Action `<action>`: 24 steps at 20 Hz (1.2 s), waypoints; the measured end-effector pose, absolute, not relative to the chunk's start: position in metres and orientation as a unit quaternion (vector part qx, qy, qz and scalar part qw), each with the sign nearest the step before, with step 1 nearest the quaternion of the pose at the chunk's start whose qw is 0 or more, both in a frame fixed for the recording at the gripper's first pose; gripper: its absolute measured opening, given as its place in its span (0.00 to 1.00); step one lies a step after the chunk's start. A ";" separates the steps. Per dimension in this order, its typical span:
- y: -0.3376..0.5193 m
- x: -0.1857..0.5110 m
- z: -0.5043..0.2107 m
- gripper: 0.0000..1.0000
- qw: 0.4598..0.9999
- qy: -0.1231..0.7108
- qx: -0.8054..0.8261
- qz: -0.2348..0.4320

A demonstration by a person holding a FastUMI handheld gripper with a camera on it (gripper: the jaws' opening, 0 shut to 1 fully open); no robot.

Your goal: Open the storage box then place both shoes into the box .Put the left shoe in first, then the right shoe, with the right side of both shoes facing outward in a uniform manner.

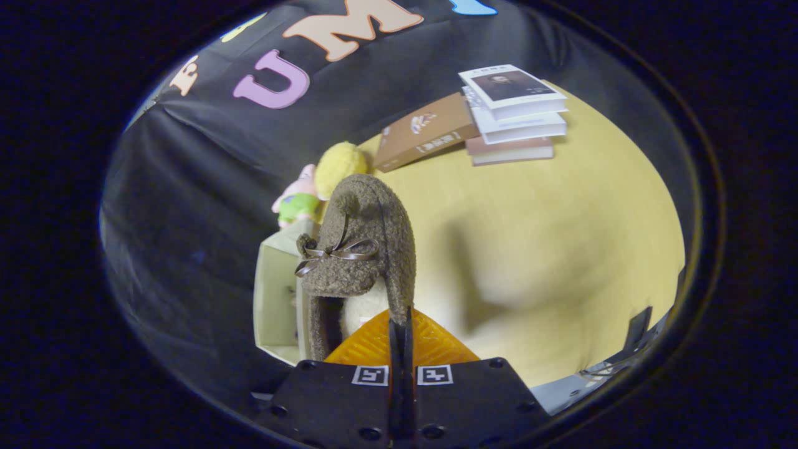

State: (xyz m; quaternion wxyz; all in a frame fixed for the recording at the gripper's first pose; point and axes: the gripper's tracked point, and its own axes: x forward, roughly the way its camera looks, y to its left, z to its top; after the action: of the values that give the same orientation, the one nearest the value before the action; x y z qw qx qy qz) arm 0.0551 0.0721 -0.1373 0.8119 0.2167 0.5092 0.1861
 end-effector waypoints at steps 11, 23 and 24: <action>0.232 0.022 -0.127 0.03 0.778 0.539 0.189 0.261; 0.244 0.028 -0.188 0.05 0.840 0.508 0.067 0.176; 0.245 0.026 -0.187 0.07 0.841 0.505 0.066 0.180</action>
State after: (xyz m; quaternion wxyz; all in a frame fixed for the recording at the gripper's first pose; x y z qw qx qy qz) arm 0.0260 0.2450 -0.1866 0.8414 0.0657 0.5053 0.1798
